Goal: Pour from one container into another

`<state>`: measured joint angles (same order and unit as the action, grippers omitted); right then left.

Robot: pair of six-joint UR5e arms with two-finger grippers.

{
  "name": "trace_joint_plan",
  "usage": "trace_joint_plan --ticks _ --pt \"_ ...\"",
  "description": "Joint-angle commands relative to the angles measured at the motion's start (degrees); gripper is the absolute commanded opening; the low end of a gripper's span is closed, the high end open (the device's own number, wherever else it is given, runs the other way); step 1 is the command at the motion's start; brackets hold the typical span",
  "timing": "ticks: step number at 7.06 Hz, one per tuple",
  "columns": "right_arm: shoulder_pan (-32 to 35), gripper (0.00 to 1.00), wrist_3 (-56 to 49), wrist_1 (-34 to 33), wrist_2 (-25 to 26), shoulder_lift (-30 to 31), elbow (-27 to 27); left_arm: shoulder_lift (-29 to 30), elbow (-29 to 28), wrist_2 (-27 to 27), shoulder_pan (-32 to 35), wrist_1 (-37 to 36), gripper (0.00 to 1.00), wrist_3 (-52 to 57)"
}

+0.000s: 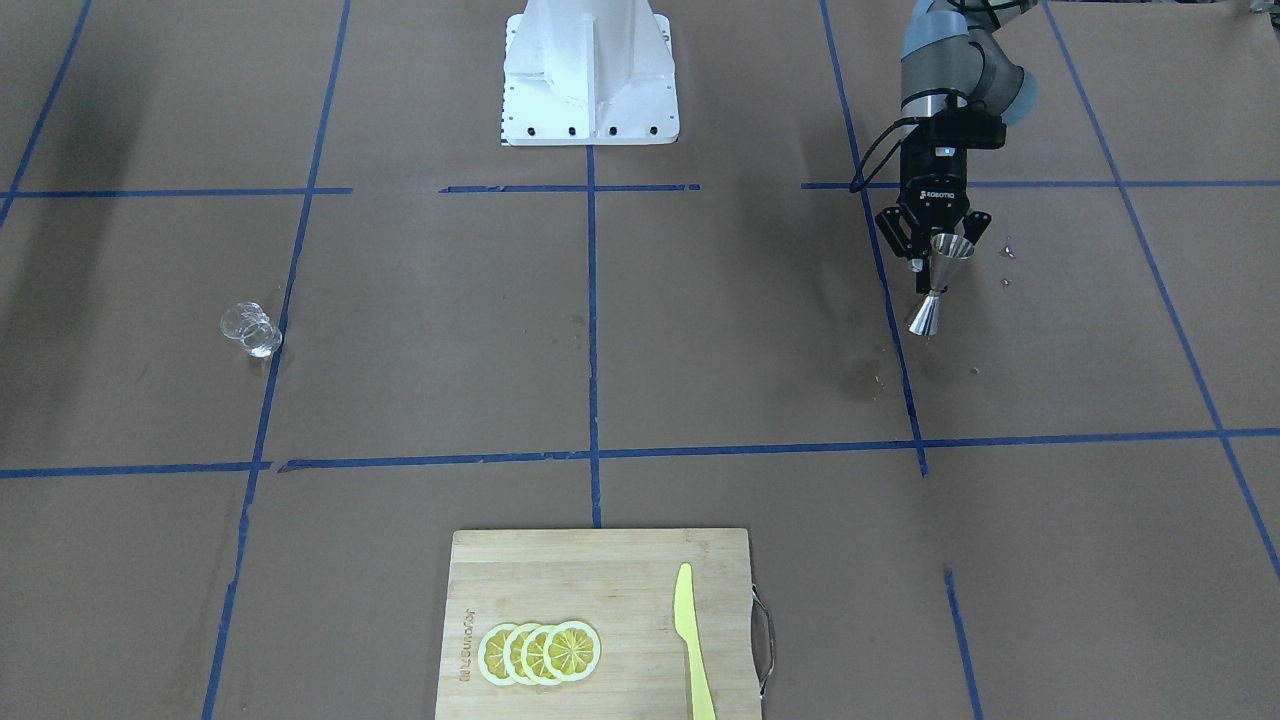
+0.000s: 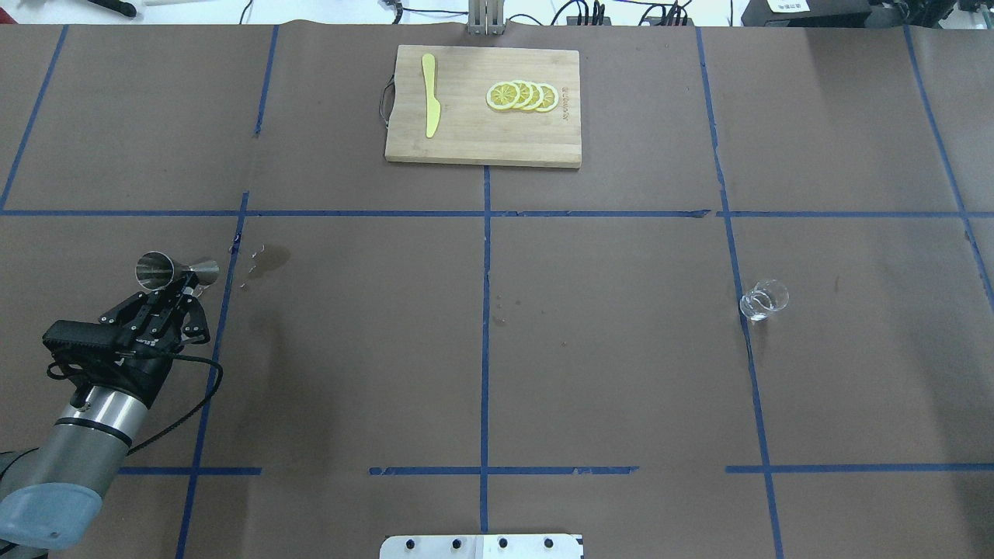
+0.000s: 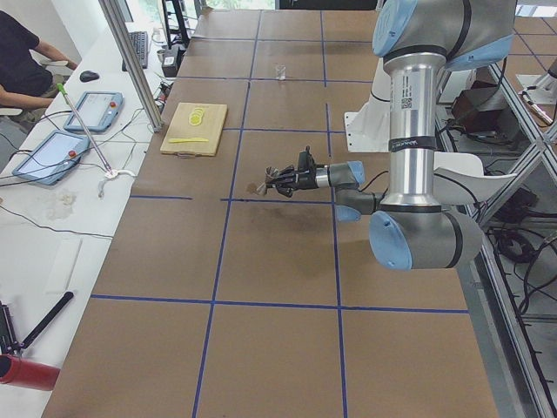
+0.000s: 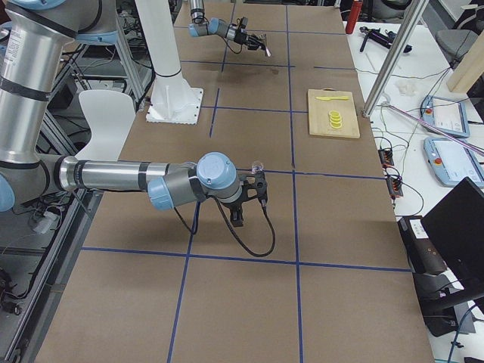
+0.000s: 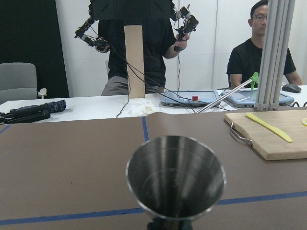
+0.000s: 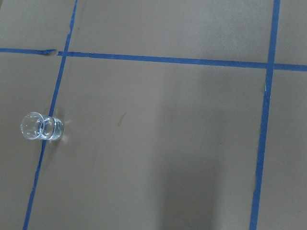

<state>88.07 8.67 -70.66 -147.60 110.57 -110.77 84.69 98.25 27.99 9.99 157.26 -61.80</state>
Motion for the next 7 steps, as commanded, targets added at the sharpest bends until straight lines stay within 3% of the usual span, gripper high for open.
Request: trace_joint_plan --ticks 1,4,7 --pt "0.0 1.0 0.0 0.0 0.0 0.0 0.0 0.2 -0.3 0.4 -0.1 0.1 0.0 -0.2" --pt "0.0 1.0 0.0 0.0 0.0 0.0 0.0 -1.1 -0.5 8.3 -0.1 0.1 0.0 -2.4" --pt "0.0 1.0 0.1 0.0 -0.1 0.0 0.0 -3.9 0.2 9.1 0.1 0.2 0.0 -2.4"
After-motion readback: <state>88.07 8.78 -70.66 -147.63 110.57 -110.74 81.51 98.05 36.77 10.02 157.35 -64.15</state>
